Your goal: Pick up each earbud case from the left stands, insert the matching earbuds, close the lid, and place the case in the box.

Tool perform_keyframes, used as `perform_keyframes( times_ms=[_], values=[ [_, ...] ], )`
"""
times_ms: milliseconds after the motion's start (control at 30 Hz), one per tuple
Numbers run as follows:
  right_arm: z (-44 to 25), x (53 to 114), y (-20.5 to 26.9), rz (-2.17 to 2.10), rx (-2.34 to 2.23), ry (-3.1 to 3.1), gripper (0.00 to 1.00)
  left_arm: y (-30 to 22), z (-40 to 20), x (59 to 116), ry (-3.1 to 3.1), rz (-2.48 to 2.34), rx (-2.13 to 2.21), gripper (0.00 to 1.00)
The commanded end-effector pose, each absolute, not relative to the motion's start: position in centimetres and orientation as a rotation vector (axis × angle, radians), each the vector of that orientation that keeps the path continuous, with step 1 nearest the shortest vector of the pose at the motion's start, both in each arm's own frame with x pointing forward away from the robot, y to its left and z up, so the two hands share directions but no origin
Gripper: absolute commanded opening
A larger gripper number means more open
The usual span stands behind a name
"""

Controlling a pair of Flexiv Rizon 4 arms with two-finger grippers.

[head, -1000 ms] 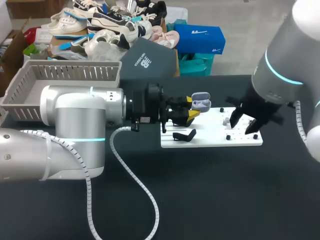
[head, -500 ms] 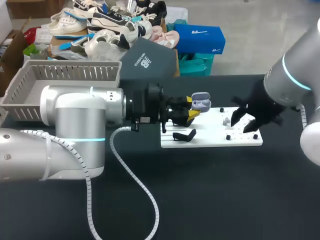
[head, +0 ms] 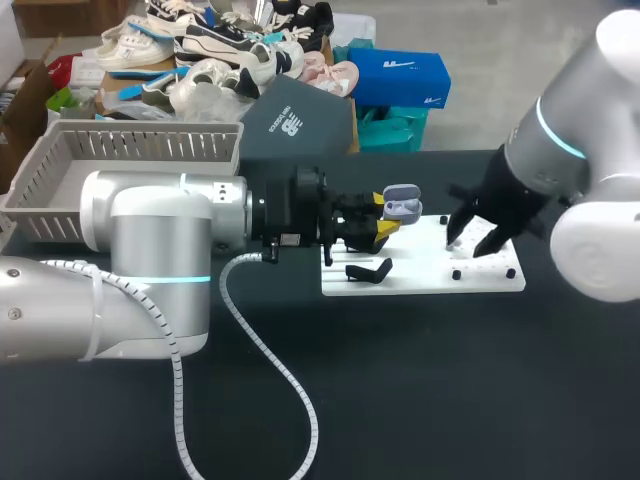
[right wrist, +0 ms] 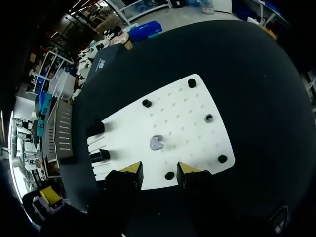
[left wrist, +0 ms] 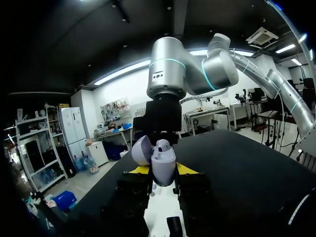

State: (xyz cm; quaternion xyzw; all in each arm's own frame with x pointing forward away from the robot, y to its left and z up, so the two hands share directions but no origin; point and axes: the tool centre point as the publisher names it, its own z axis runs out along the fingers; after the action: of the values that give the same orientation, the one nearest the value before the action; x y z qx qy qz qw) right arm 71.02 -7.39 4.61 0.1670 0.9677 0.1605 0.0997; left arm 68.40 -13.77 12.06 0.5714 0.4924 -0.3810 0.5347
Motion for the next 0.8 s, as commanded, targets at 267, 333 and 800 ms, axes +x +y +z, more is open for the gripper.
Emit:
perform_keyframes(
  times_ms=[267,333,800],
  values=[
    [3.8,72.4,-6.7,0.468,0.524,2.902,0.41,-13.8,12.0,68.3,1.172,-0.904,1.357,0.0],
    [3.6,72.5,-6.6,0.467,0.525,2.906,0.4,-13.8,12.0,68.3,1.172,-0.904,1.357,0.0],
    [3.0,72.7,-6.6,0.47,0.532,2.923,0.4,-13.8,12.0,68.3,1.172,-0.904,1.357,0.0]
  ],
)
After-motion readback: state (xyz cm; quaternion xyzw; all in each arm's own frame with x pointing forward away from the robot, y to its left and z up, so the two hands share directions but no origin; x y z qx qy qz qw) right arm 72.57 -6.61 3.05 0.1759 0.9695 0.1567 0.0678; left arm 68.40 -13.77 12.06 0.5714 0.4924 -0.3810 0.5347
